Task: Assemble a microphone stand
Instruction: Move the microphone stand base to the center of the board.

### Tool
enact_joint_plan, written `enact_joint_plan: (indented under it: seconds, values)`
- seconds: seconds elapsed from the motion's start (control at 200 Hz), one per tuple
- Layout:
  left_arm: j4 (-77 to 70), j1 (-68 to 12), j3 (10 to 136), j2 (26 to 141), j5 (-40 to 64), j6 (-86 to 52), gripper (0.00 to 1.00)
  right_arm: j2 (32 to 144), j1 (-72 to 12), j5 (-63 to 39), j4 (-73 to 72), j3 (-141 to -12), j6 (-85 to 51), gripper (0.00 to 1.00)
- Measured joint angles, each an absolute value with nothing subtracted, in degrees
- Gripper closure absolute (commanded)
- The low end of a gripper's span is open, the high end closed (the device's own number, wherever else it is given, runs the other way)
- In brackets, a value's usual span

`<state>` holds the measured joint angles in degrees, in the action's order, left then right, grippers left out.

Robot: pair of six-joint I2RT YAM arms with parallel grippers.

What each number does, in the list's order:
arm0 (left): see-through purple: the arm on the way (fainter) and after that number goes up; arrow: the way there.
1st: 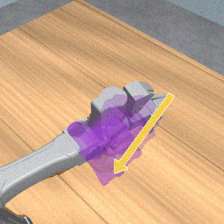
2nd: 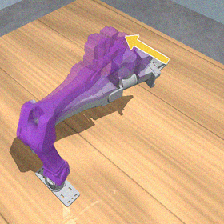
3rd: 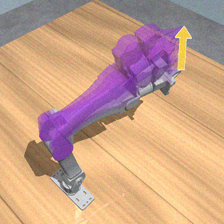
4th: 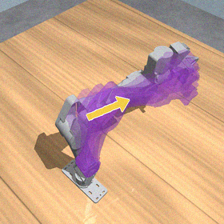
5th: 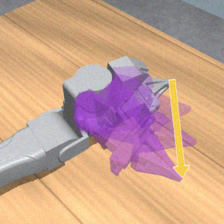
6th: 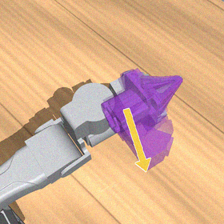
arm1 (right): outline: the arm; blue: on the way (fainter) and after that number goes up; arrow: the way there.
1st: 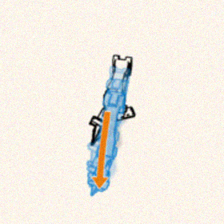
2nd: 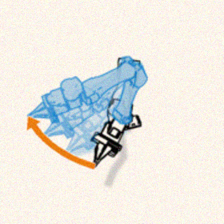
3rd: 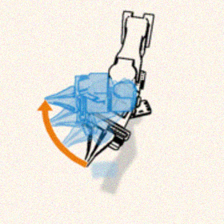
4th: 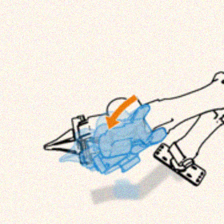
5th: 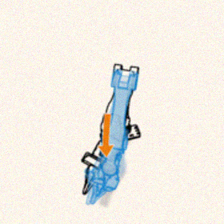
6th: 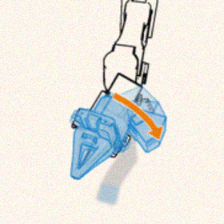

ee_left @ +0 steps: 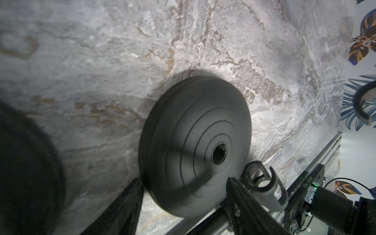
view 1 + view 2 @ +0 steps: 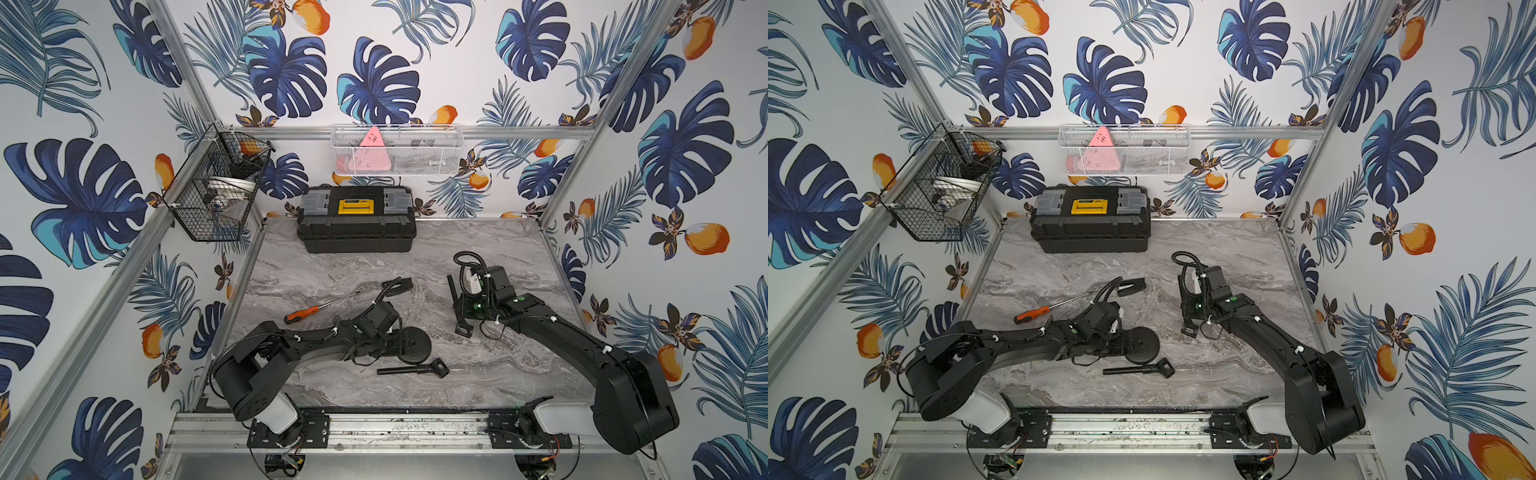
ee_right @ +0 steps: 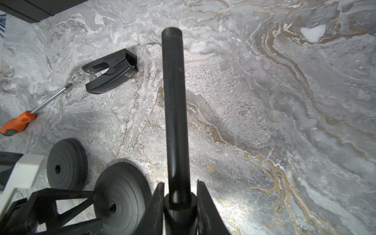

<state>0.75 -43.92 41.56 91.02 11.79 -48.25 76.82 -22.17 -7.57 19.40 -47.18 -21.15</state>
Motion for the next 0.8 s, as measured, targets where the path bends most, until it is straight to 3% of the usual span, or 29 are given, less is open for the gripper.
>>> enact_joint_plan:
  seconds: [0.4, 0.58, 0.651, 0.801]
  values:
    - [1.76, -44.45, 44.45, 92.92, 12.29, -48.21, 0.27, 77.8, -23.05, -9.13, 19.22, -43.64, -22.72, 0.86]
    - [6.92, -44.62, 45.1, 90.89, 12.49, -45.69, 0.32, 78.06, -23.24, -8.97, 19.55, -43.09, -22.96, 0.86]
    - [10.24, -45.69, 46.48, 90.06, 9.91, -43.24, 0.35, 77.71, -23.24, -8.4, 19.64, -43.09, -23.11, 0.86]
    - [16.53, -50.68, 51.05, 89.73, 1.65, -37.56, 0.3, 77.25, -23.24, -8.03, 19.64, -43.09, -23.11, 0.85]
